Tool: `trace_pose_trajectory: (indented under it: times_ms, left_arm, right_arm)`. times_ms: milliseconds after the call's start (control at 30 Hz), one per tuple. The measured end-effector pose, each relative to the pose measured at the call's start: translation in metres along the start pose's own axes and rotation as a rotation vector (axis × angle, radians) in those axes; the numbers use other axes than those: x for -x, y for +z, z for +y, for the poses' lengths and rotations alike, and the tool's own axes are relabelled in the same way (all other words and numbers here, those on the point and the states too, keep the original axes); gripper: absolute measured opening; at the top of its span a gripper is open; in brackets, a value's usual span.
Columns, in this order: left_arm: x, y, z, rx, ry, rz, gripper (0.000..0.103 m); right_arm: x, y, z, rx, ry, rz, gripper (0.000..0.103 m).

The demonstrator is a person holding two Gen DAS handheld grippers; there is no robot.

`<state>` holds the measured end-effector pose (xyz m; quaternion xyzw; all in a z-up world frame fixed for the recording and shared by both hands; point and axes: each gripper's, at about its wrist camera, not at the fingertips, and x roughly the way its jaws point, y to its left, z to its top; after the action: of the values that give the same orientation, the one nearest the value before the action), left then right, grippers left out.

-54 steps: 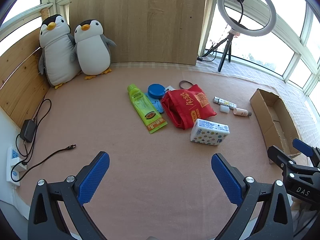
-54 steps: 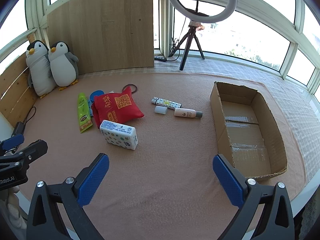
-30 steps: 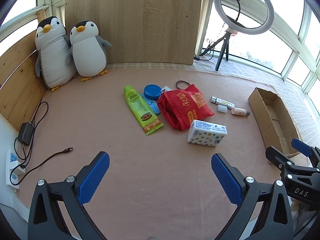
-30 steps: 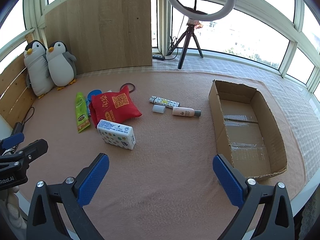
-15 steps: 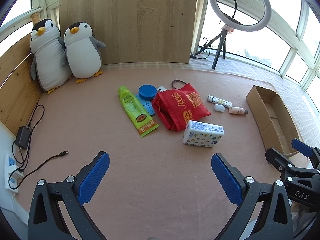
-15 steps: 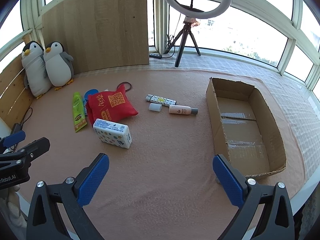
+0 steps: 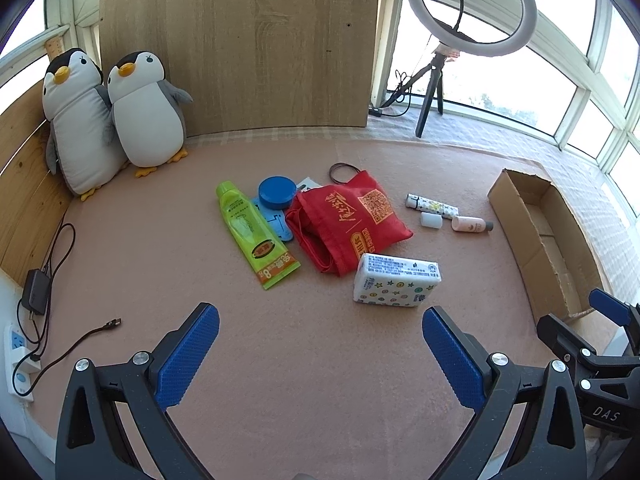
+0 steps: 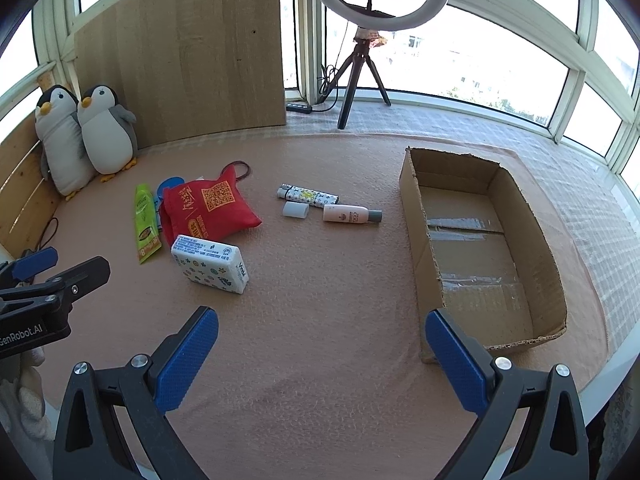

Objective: Organize objects
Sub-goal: 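Move the left tool toward the white star-patterned tissue pack, then grasp the white star-patterned tissue pack with the left gripper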

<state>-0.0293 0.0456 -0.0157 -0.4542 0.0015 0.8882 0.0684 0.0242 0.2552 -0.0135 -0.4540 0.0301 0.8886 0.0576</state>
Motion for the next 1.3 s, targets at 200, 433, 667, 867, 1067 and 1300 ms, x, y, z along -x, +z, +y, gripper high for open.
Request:
trace_pose_trajectory:
  times_ms: [200,433,667,867,1067,1300]
  left_arm:
    - [-0.013,0.008,-0.002,0.008,-0.006,0.007,0.103]
    - [-0.039,0.027,-0.004,0.007,-0.006,0.006,0.099]
    - [-0.069,0.041,-0.024,-0.022,-0.035,0.035,0.097]
    - [-0.096,0.043,-0.040,-0.040,-0.047,0.084,0.087]
    - [-0.115,0.038,-0.043,-0.038,-0.072,0.131,0.063]
    - [-0.109,0.028,-0.037,-0.032,-0.109,0.136,0.060]
  right_arm:
    - [-0.003,-0.002,-0.008,-0.015,-0.013,0.009,0.102]
    - [-0.006,-0.006,-0.016,-0.025,-0.023,0.025,0.102]
    - [-0.007,-0.011,-0.025,-0.035,-0.033,0.036,0.102]
    - [-0.007,-0.014,-0.035,-0.051,-0.044,0.040,0.102]
    - [-0.009,-0.016,-0.039,-0.062,-0.048,0.046,0.102]
    - [-0.012,-0.015,-0.034,-0.055,-0.037,0.048,0.102]
